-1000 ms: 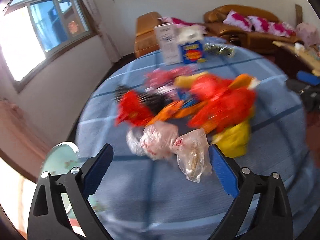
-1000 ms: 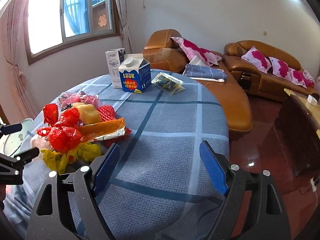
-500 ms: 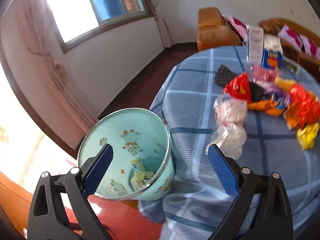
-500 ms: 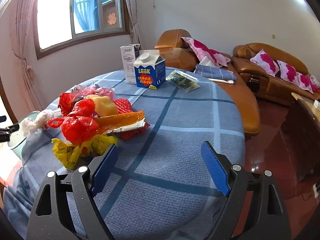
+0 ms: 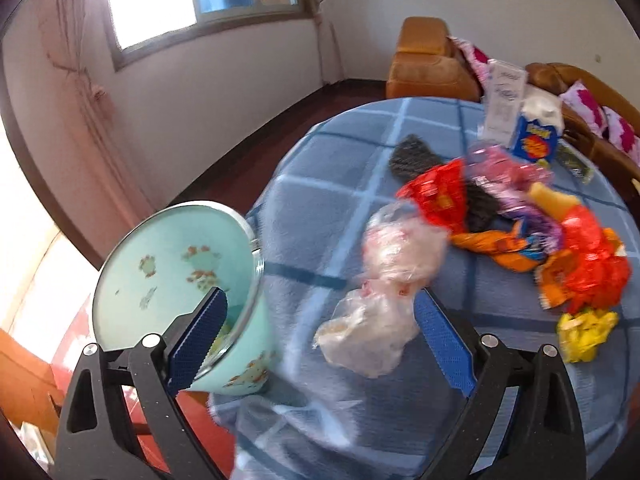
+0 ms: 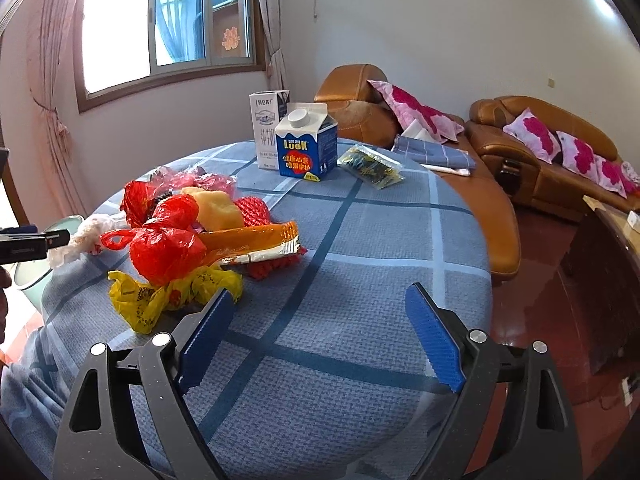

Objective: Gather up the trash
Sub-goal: 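Move the left tool to the pile and grasp the clear plastic bag, then carry the clear bag over the bin with the left tool while the right tool grasps the red plastic bag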

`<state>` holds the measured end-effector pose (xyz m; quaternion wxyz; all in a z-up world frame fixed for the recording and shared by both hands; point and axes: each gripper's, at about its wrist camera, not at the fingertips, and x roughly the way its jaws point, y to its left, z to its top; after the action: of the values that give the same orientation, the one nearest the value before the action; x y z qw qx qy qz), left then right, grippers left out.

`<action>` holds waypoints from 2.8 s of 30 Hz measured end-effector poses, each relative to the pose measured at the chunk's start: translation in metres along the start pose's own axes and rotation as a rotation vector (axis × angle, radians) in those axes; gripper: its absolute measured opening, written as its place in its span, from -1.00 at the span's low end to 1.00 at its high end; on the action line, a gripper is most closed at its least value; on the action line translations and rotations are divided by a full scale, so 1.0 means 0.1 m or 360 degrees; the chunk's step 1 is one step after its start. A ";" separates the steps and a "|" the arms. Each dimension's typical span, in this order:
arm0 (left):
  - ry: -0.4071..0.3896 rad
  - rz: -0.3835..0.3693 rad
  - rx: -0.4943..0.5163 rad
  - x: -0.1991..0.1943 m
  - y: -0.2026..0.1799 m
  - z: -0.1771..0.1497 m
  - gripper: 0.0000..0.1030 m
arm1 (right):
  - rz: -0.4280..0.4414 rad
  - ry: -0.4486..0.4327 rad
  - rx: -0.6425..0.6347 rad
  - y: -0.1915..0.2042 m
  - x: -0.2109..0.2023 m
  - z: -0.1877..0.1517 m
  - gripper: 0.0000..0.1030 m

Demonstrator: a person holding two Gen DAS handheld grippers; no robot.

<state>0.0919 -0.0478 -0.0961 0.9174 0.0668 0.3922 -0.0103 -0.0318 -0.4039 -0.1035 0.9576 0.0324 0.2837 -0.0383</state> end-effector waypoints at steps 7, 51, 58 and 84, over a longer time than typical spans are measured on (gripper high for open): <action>0.0054 -0.0122 -0.0057 0.10 0.15 -0.02 0.23 | 0.0024 0.0039 -0.0017 0.06 0.07 -0.05 0.68; -0.0171 -0.0221 0.0166 -0.54 0.71 -0.01 -0.69 | 0.0476 0.0074 -0.0169 0.93 0.25 0.70 -0.88; -0.0183 -0.0073 0.0144 -0.51 0.94 0.00 -0.69 | 0.0600 0.0018 -0.0389 1.41 0.43 0.93 -0.88; -0.0056 0.0335 0.0031 -0.29 1.85 -0.22 -0.68 | 0.0840 0.0028 -0.0867 2.80 0.93 0.97 -0.88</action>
<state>0.0687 0.1371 -0.0692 0.9194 0.1163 0.3669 0.0811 0.1242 -0.1383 -0.0619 0.9055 -0.1511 0.2736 0.2869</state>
